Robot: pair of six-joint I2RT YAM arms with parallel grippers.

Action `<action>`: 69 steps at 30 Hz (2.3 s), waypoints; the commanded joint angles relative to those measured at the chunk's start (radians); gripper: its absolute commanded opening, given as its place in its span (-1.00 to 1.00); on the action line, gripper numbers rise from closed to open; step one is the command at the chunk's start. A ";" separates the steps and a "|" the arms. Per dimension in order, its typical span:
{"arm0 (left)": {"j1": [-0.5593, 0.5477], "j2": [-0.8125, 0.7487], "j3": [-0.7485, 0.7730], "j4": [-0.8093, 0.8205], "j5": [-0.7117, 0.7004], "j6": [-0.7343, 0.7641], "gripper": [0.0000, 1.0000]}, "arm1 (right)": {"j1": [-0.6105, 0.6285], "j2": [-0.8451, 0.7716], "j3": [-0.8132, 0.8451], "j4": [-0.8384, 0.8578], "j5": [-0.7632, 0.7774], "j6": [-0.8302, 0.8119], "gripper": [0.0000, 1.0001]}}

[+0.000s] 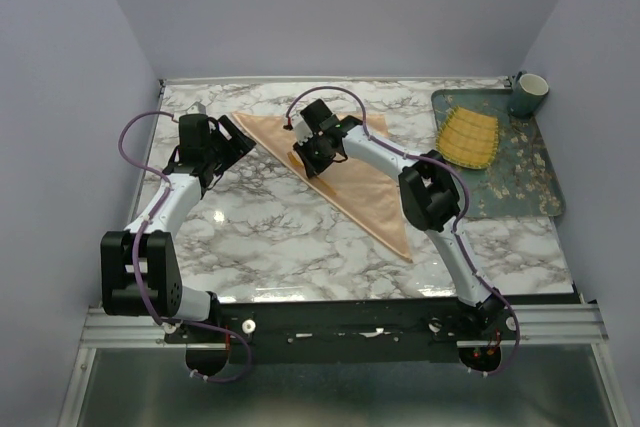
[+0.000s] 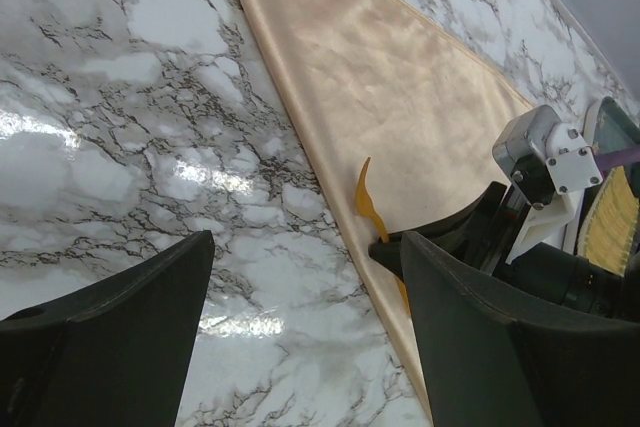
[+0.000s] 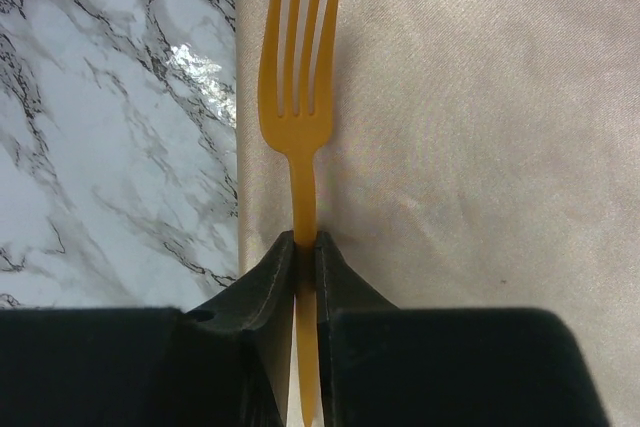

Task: Fold the napkin, place the utensils inside, and roll it up
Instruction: Place the utensil onto the napkin, then fold the napkin

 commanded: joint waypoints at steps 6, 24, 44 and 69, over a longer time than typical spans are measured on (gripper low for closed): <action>-0.003 -0.030 -0.019 0.026 0.026 0.017 0.68 | 0.010 0.028 0.023 -0.036 0.037 0.018 -0.40; 0.083 0.419 0.269 0.139 0.078 -0.037 0.14 | 0.007 -0.202 0.075 -0.126 0.008 0.098 0.37; 0.140 0.811 0.627 0.172 0.041 -0.181 -0.05 | -0.064 -0.612 -0.497 0.105 -0.107 0.158 0.40; 0.154 0.911 0.680 0.184 0.064 -0.204 -0.58 | -0.072 -0.629 -0.548 0.132 -0.119 0.167 0.41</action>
